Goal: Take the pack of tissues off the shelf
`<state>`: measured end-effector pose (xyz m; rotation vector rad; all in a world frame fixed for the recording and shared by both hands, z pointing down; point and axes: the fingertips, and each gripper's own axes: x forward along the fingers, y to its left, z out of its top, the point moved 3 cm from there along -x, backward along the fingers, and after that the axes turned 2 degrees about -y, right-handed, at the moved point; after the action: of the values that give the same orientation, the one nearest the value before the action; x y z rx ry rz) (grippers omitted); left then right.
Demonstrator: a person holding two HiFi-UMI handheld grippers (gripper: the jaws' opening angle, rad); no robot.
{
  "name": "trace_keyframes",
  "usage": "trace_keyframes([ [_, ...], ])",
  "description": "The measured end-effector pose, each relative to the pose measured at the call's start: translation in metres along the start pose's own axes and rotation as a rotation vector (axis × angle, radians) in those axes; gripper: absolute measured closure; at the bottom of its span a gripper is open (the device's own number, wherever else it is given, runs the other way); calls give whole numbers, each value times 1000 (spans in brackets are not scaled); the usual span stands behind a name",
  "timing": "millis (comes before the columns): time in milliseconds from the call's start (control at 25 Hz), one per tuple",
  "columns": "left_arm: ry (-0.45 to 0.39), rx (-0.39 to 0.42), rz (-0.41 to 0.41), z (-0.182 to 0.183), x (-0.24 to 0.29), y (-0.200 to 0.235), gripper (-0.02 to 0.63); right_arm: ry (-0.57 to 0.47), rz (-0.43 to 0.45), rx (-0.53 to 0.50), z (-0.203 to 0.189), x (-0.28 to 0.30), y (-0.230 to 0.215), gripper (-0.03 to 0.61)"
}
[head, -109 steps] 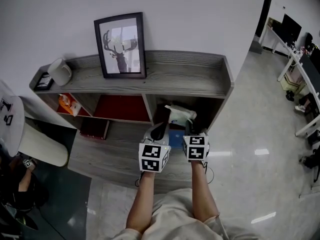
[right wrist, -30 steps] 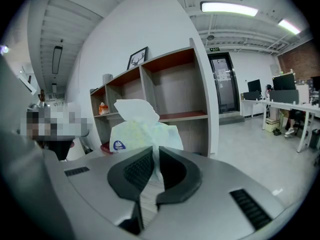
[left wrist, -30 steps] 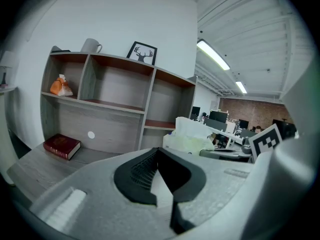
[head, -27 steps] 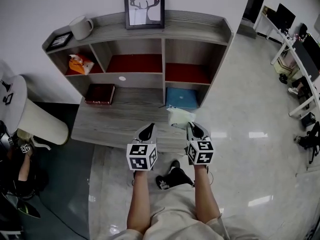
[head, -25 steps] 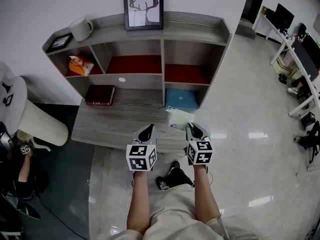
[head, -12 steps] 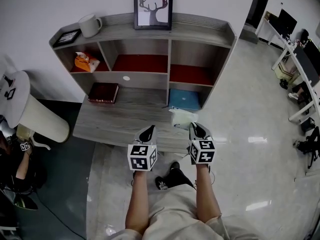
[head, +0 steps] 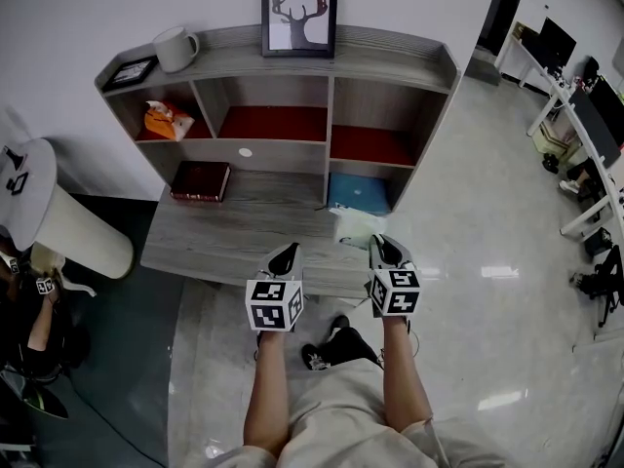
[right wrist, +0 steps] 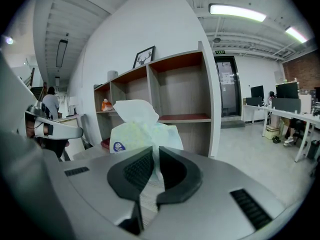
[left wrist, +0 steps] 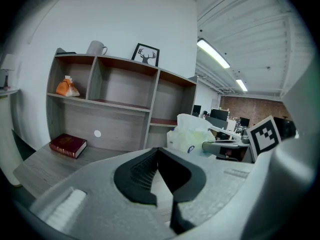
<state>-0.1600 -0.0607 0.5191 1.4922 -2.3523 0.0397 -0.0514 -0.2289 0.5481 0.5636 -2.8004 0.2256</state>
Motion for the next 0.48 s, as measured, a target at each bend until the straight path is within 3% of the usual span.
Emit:
trace_keyframes([
  [480,12,-26,29,-11,-13,11,604,0,11,-2,-7,2,13,549],
])
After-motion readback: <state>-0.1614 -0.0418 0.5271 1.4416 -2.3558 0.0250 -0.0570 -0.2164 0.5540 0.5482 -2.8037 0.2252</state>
